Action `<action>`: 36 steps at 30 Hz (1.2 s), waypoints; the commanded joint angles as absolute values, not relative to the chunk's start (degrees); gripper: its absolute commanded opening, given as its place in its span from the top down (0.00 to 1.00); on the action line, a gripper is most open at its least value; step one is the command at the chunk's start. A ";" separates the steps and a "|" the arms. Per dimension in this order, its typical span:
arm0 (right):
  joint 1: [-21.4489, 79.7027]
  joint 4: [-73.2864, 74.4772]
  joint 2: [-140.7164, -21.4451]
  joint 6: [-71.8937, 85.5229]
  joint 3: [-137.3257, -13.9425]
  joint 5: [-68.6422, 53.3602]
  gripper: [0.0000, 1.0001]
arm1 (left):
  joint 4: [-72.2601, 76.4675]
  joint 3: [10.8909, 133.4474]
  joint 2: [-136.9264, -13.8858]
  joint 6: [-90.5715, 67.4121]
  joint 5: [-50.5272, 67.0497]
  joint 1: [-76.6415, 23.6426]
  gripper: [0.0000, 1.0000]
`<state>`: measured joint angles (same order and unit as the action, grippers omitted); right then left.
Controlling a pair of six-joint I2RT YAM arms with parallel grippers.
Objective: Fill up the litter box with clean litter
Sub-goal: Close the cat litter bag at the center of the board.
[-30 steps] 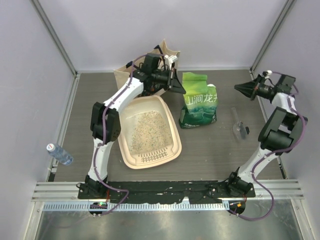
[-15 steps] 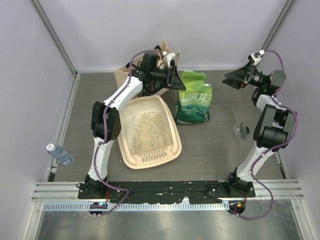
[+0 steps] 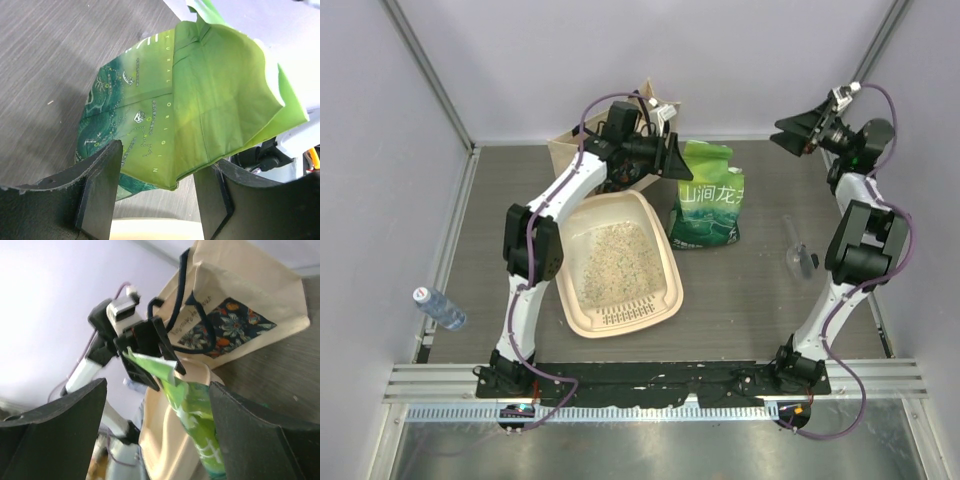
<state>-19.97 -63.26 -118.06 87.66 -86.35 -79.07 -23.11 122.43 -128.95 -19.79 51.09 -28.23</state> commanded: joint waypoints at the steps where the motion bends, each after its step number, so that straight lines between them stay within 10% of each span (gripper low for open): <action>1: -20.30 -2.74 -102.94 45.75 -97.14 -63.68 0.12 | -24.60 125.60 -124.72 -17.49 49.49 -28.04 0.39; 4: -16.46 20.12 -97.75 9.64 -100.74 -46.43 0.11 | -24.35 124.90 -124.45 -17.14 47.64 -27.60 0.38; 13: -15.91 30.21 -85.61 -48.21 -77.53 -62.04 0.11 | -24.52 124.89 -125.51 -16.61 48.43 -26.54 0.39; 24: -12.67 86.54 -105.53 -98.69 -94.64 -73.48 0.17 | -28.03 126.56 -127.18 -13.54 51.50 -26.54 0.39; 36: -10.99 66.85 -113.04 -73.97 -106.98 -69.10 0.12 | -30.06 126.65 -127.00 -12.22 51.42 -26.54 0.41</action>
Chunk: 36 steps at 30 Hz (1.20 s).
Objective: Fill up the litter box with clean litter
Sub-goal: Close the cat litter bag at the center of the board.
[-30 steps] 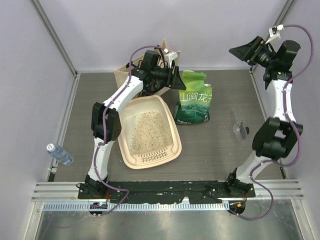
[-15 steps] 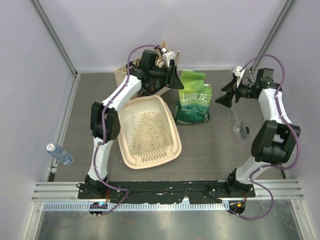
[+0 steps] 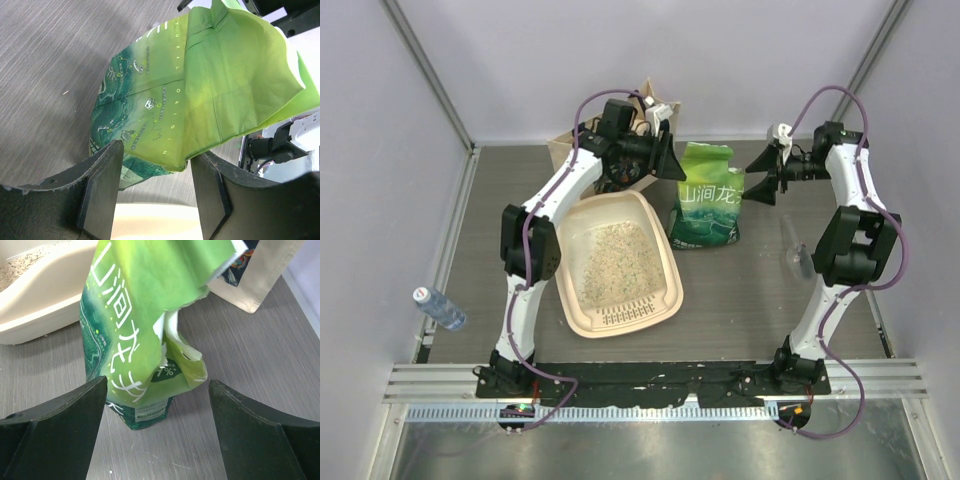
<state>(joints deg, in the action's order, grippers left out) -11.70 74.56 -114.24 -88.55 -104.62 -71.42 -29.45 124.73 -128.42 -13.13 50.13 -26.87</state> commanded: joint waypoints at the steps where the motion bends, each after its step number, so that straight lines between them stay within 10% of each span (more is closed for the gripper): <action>1: -10.81 60.71 -111.64 -66.35 -105.40 -67.69 0.12 | -30.06 126.74 -127.00 -12.30 51.42 -26.54 0.41; 5: -10.20 42.21 -107.14 -52.14 -98.09 -67.06 0.08 | -29.79 126.74 -127.35 -12.57 51.68 -26.54 0.41; 17: -7.21 51.66 -113.37 -56.16 -104.67 -75.50 0.10 | -29.27 126.91 -127.79 -13.27 51.50 -26.54 0.41; 27: -6.86 86.09 -125.13 -82.14 -122.04 -74.00 0.41 | -29.36 127.53 -128.32 -13.36 51.50 -26.46 0.43; 36: -6.94 86.22 -122.96 -80.42 -121.20 -74.88 0.52 | -29.09 127.62 -128.32 -13.80 50.28 -26.37 0.47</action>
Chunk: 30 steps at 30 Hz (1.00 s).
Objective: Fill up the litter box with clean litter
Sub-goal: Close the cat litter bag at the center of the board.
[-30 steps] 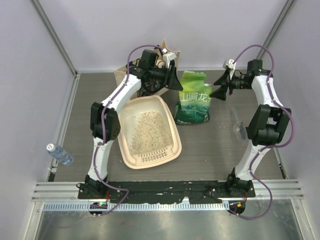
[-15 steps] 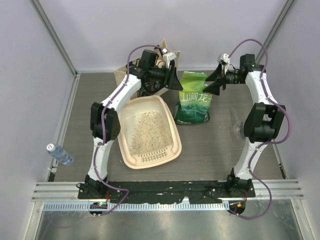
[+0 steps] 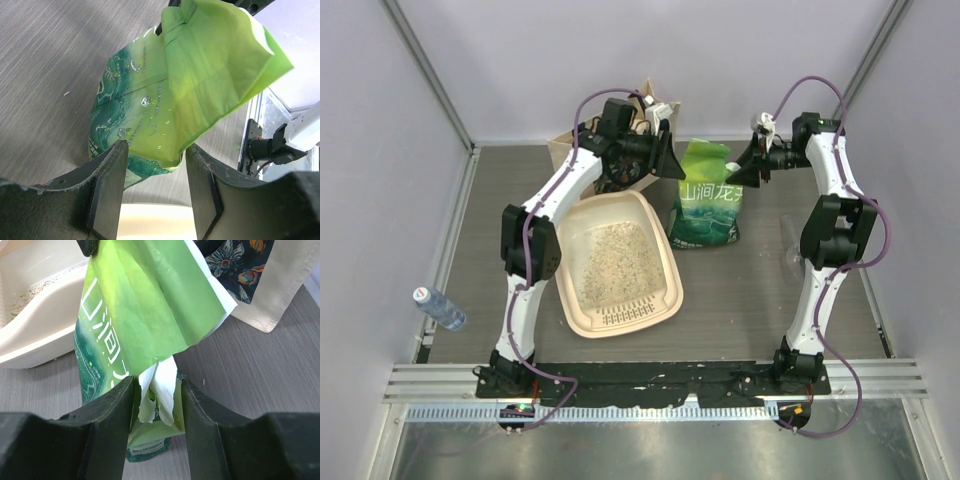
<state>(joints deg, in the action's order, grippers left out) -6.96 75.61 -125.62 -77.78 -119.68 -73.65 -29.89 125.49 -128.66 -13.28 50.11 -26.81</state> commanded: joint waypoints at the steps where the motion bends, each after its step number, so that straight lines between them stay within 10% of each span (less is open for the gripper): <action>1: -6.94 86.22 -122.70 -80.16 -121.20 -75.40 0.52 | -29.09 127.62 -128.32 -13.80 49.84 -26.37 0.47; 13: -7.12 86.13 -122.17 -73.40 -120.32 -78.22 0.71 | -29.27 129.73 -129.90 -13.62 44.30 -27.60 0.51; 19: -7.56 86.13 -122.69 -69.44 -120.67 -78.84 0.91 | -29.70 129.90 -130.34 -13.01 43.68 -28.12 0.76; 21: -7.91 86.22 -122.43 -67.33 -120.59 -78.84 0.99 | -30.06 129.99 -130.26 -12.40 43.33 -28.30 1.00; 30: -11.51 82.48 -121.83 -38.39 -118.58 -78.40 0.99 | -34.01 127.45 -127.45 -16.95 42.10 -27.07 1.00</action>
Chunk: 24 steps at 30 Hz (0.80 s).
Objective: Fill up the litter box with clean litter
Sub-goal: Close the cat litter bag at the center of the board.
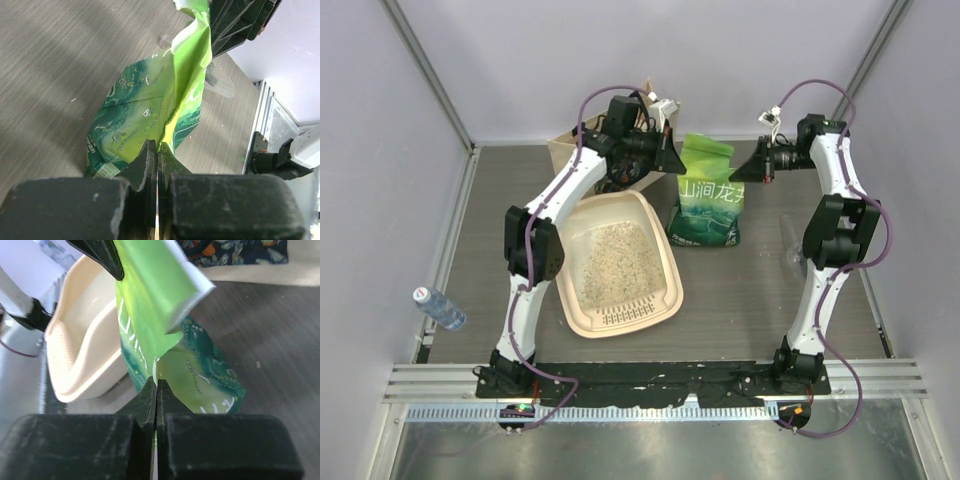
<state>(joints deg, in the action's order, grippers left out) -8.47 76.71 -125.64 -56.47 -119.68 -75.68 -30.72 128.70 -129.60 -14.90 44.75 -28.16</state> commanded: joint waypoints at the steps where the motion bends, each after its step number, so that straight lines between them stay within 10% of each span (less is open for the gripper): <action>1: -12.04 80.88 -121.03 -34.75 -115.35 -78.14 0.99 | -34.01 124.83 -127.09 -18.88 42.27 -26.90 1.00; 24: -19.77 35.31 -115.58 36.00 -97.56 -88.15 0.99 | -32.08 115.93 -124.72 -34.63 54.58 -23.29 1.00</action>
<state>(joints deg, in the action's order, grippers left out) -11.57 51.31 -119.48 16.97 -94.83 -81.84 -25.02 117.30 -126.69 -33.98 53.98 -27.35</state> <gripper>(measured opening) 0.031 0.013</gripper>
